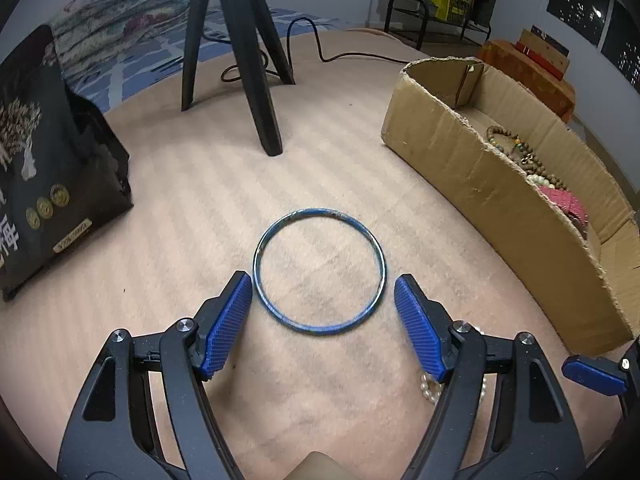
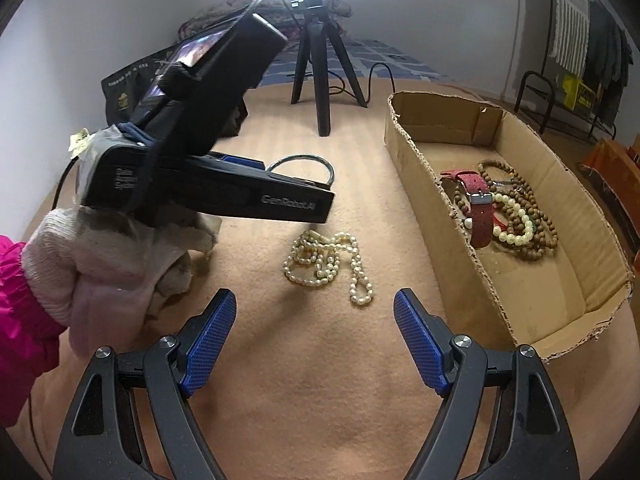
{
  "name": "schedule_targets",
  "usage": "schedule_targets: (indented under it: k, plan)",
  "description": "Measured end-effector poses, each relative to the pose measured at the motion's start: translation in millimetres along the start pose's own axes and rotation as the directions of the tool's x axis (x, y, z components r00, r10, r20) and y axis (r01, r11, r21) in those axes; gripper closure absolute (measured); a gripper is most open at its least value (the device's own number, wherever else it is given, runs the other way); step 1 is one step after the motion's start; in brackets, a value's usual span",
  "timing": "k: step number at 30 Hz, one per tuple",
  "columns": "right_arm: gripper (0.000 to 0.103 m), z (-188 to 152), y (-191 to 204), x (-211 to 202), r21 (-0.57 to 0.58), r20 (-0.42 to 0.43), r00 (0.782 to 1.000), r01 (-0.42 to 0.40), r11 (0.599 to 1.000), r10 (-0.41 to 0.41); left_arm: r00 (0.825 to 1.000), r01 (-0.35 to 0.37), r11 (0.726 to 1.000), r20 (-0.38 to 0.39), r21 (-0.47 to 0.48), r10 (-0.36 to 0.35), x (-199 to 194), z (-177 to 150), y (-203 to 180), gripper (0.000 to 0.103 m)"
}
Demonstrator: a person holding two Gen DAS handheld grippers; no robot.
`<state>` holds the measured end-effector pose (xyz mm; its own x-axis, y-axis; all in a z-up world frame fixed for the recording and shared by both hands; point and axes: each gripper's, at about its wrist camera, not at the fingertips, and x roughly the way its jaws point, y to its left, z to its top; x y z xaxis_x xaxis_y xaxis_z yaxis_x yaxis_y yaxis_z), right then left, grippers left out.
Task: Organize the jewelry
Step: 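Close left tool on the blue bangle while right tool grasps the pearl necklace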
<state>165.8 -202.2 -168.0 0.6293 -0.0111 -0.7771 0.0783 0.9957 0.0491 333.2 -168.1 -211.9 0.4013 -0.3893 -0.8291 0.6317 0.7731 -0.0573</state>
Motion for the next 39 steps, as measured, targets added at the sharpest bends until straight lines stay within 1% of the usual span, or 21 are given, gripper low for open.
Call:
schedule_targets:
  k: [3, 5, 9, 10, 12, 16, 19, 23, 29, 32, 33, 39]
  plan:
    - [0.022, 1, -1, 4, 0.009, 0.004, 1.000, 0.015, 1.000, -0.015, 1.000, -0.026, 1.000, -0.012, -0.003, 0.026, 6, 5, 0, 0.019]
    - [0.022, 1, 0, 4, 0.014, 0.006, 1.000, 0.016, 1.000, -0.016, 0.999, -0.037, 0.999, -0.025, -0.030, 0.036, 12, 9, 3, 0.018]
    - [0.022, 1, 2, 4, 0.016, 0.008, 1.000, 0.009, 1.000, -0.009, 0.999, -0.035, 0.996, -0.029, -0.079, 0.032, 15, 13, 13, 0.019]
    - [0.022, 1, 2, 4, 0.020, 0.007, 1.000, 0.007, 1.000, -0.007, 0.999, -0.037, 0.996, -0.027, -0.083, 0.034, 15, 12, 15, 0.020]
    - [0.022, 1, 1, 5, 0.032, 0.006, 1.000, 0.002, 0.999, -0.002, 0.998, -0.055, 0.995, -0.025, -0.079, 0.053, 13, 11, 18, 0.029]
    - [0.022, 3, -1, 5, 0.065, 0.009, 1.000, 0.007, 0.998, -0.007, 0.999, -0.050, 0.995, -0.023, -0.088, 0.048, 12, 9, 25, 0.029]
    - [0.022, 4, 2, 6, 0.102, 0.013, 1.000, 0.022, 0.995, -0.024, 0.998, -0.067, 0.994, -0.026, -0.084, 0.065, 9, 6, 29, 0.029]
    - [0.022, 8, 12, 19, 0.095, -0.002, 0.996, 0.089, 0.991, -0.089, 0.997, -0.076, 0.993, -0.027, -0.090, 0.073, 2, -3, 39, 0.029]
    - [0.022, 16, 13, 38, 0.096, -0.018, 0.990, 0.141, 0.985, -0.140, 0.996, -0.086, 0.990, -0.026, -0.109, 0.084, -12, -22, 62, 0.029]
    - [0.022, 19, 5, 51, 0.115, -0.054, 0.989, 0.146, 0.983, -0.140, 0.996, -0.090, 0.990, -0.029, -0.110, 0.088, -17, -30, 68, 0.029]
    - [0.024, 19, 1, 54, 0.126, -0.064, 0.988, 0.144, 0.982, -0.137, 0.996, -0.091, 0.990, -0.031, -0.110, 0.088, -20, -34, 70, 0.029]
    - [0.024, 21, 1, 58, 0.111, -0.078, 0.990, 0.124, 0.986, -0.116, 0.995, -0.087, 0.991, -0.046, -0.101, 0.083, -37, -63, 73, 0.029]
